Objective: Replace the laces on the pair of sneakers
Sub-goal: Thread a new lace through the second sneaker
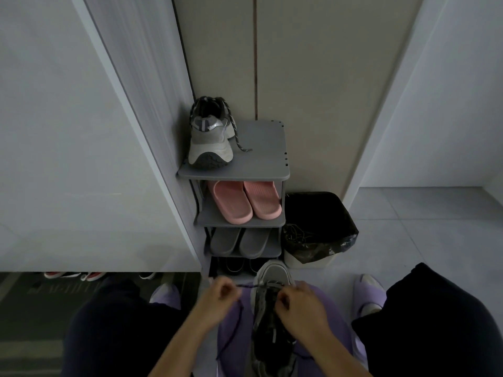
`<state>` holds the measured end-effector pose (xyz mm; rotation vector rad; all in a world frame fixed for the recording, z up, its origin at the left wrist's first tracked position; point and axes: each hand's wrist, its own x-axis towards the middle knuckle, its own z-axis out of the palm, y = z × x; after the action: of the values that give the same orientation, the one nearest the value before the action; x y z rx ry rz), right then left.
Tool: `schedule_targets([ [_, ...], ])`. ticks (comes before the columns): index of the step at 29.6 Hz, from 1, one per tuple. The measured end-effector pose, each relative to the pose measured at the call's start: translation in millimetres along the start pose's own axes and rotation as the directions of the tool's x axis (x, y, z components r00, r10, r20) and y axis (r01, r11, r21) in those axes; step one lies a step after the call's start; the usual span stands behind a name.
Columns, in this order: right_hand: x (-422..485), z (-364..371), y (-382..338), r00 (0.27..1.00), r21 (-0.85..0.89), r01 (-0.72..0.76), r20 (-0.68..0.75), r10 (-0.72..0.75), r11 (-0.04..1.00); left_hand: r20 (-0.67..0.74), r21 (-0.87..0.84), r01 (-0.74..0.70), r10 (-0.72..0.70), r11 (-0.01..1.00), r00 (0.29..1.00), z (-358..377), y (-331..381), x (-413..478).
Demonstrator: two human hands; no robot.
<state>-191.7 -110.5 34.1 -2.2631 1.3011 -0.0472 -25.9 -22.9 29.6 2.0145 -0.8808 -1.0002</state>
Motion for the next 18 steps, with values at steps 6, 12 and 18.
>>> schedule_targets([
  [6,5,3,-16,0.996,-0.229,0.006,0.085,0.014,0.973,-0.059,0.507,-0.200,0.265,0.839,0.962,48,20,12],
  [12,5,2,6,0.993,0.323,-0.064,0.110,0.030,0.944,-0.046,0.364,-0.011,0.029,0.932,0.999,58,15,18],
  [18,-3,-10,5,0.968,0.871,-0.226,0.151,0.201,0.436,-0.088,0.357,0.011,0.022,0.934,0.996,67,17,13],
])
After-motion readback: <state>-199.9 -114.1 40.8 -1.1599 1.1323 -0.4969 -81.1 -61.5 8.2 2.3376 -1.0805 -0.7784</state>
